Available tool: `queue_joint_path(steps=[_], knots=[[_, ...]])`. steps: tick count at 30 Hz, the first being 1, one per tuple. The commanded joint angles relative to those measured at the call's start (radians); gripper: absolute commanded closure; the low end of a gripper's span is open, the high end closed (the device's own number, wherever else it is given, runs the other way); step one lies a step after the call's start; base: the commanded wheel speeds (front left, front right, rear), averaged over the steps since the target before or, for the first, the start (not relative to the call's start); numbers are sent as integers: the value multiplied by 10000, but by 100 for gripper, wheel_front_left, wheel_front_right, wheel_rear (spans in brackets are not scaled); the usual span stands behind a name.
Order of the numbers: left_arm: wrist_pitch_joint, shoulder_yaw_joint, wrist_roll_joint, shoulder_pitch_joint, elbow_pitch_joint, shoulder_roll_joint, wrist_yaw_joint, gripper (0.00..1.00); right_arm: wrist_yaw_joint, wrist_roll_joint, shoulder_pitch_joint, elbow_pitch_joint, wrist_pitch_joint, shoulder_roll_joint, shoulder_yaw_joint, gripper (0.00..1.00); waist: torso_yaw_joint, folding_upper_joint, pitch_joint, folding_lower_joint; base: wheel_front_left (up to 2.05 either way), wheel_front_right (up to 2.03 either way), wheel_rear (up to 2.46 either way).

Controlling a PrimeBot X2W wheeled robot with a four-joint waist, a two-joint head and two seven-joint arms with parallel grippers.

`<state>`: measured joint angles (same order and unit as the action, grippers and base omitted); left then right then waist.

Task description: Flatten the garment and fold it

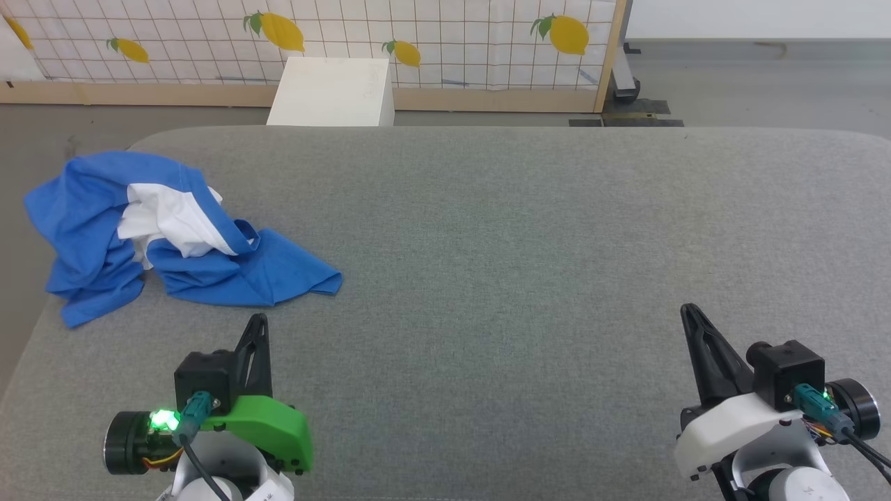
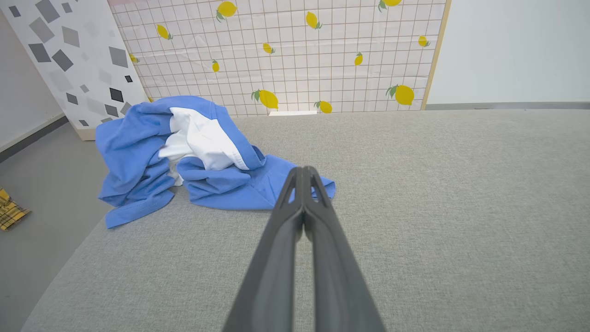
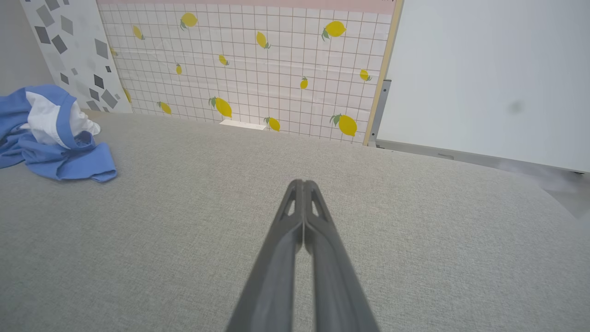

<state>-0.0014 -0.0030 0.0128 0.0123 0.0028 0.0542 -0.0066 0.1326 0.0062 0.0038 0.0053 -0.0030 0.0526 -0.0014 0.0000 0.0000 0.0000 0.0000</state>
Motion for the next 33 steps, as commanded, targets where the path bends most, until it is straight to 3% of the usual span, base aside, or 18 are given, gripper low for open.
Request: queue_joint_path(steps=[1,2,3,21,33], knots=[[14,30,-128,-123,-28,-40,66,100,-19,-62,-38,-53,30,-24,14,100,0,0,0,0,0,0,0],[14,30,-128,-123,-28,-40,66,100,-19,-62,-38,-53,30,-24,14,100,0,0,0,0,0,0,0],[0,-2,8,1,2,2,-2,0,0,4,0,4,0,0,2,0,0,0,0,0,0,0,0],[-263,-190,216,73,203,6,118,0,-2,148,-66,161,-235,1,37,0,174,0,-21,0,0,0,0],[-550,-273,425,92,332,85,285,0,-4,343,-134,320,-478,-2,87,0,1072,0,-29,0,0,0,0]])
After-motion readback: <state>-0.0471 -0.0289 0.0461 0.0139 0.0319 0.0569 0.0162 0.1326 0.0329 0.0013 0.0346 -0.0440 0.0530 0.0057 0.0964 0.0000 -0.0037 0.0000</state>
